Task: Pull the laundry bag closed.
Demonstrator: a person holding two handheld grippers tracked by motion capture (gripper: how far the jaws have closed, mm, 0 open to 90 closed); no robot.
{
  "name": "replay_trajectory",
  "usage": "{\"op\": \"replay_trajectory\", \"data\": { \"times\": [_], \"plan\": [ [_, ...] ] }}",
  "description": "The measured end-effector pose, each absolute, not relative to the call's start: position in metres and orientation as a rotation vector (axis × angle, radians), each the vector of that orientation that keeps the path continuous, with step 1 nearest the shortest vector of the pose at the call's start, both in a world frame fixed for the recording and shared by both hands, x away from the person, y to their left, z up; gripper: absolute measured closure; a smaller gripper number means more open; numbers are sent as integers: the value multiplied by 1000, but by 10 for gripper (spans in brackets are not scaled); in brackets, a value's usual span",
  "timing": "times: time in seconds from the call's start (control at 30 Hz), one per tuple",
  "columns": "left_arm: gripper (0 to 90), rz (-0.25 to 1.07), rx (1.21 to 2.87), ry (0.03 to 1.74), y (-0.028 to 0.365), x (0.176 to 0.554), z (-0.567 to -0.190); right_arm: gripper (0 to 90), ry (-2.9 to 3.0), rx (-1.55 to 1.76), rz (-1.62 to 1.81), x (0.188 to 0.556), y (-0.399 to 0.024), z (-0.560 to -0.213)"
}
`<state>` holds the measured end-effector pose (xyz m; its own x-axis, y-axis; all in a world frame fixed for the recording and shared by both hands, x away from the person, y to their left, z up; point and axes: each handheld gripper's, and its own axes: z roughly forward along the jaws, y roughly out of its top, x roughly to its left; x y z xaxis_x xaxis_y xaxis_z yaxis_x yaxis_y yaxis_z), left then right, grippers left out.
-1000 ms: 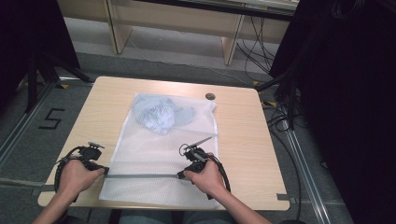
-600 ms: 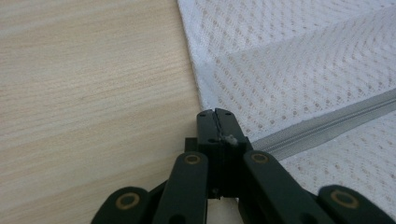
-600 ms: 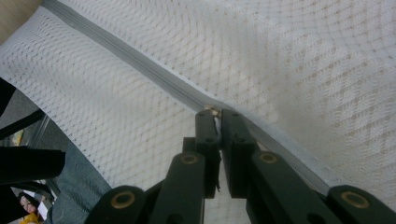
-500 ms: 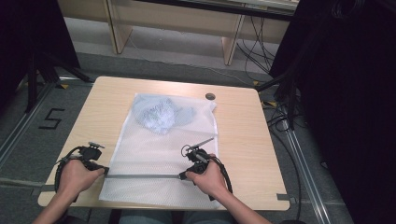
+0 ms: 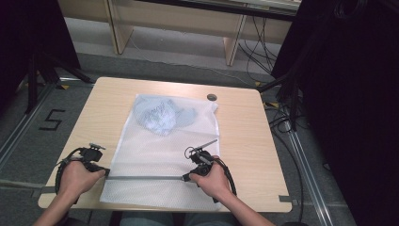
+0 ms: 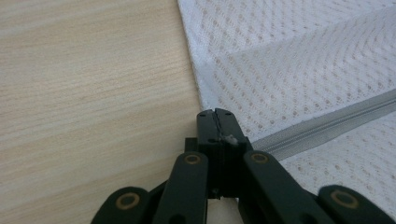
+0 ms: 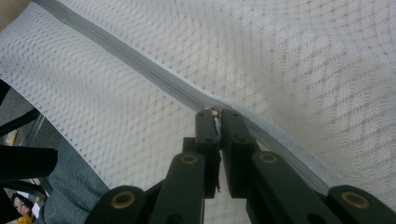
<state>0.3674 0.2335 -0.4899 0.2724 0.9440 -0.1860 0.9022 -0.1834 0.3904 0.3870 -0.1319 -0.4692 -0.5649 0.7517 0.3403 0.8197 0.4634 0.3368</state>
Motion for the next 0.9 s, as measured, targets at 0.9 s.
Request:
{"op": "replay_trajectory", "data": {
  "times": [0.9],
  "plan": [
    [898,136,2118,1660,234,367,-491,869,-2523,-1447,-715,383,-138,-471]
  ]
}}
